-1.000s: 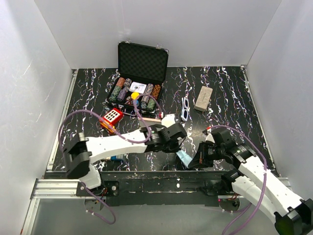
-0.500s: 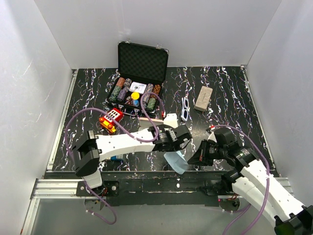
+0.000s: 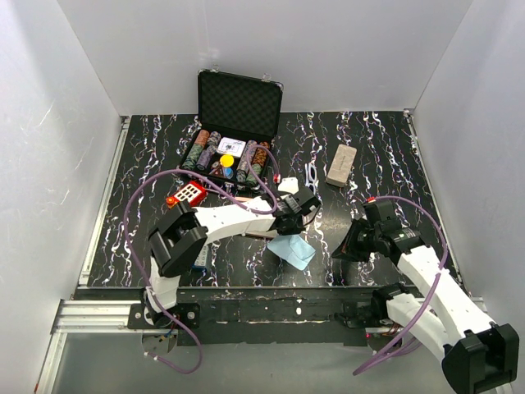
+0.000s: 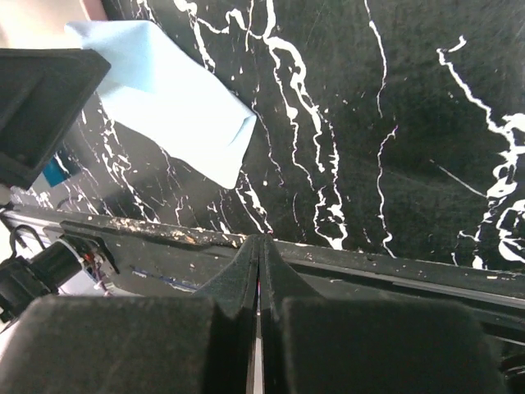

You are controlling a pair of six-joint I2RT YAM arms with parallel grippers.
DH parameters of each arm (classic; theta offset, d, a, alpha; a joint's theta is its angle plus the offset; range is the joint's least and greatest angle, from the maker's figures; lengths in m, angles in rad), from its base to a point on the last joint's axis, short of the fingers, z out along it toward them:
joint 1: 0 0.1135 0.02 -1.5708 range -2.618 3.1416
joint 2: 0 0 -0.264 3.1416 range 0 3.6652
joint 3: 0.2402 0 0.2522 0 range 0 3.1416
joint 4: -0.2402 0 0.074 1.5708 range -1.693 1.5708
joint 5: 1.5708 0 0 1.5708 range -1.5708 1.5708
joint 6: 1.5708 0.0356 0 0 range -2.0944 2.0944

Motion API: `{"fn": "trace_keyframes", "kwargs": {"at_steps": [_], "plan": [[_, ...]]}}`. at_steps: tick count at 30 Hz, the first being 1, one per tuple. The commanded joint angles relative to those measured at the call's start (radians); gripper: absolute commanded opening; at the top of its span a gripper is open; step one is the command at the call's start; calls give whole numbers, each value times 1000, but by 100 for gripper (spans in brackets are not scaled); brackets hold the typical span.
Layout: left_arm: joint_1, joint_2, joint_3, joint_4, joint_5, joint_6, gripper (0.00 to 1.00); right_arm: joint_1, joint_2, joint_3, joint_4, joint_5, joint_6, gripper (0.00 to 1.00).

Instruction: Organize the sunglasses

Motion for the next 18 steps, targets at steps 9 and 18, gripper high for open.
{"fn": "trace_keyframes", "kwargs": {"at_steps": [9, 18], "plan": [[10, -33, 4, 27, 27, 15, 0, -1, 78, -14, 173, -127, -71, 14], [11, -42, 0, -8, 14, -12, 0, 86, 160, -56, 337, -128, 35, 23]]}}
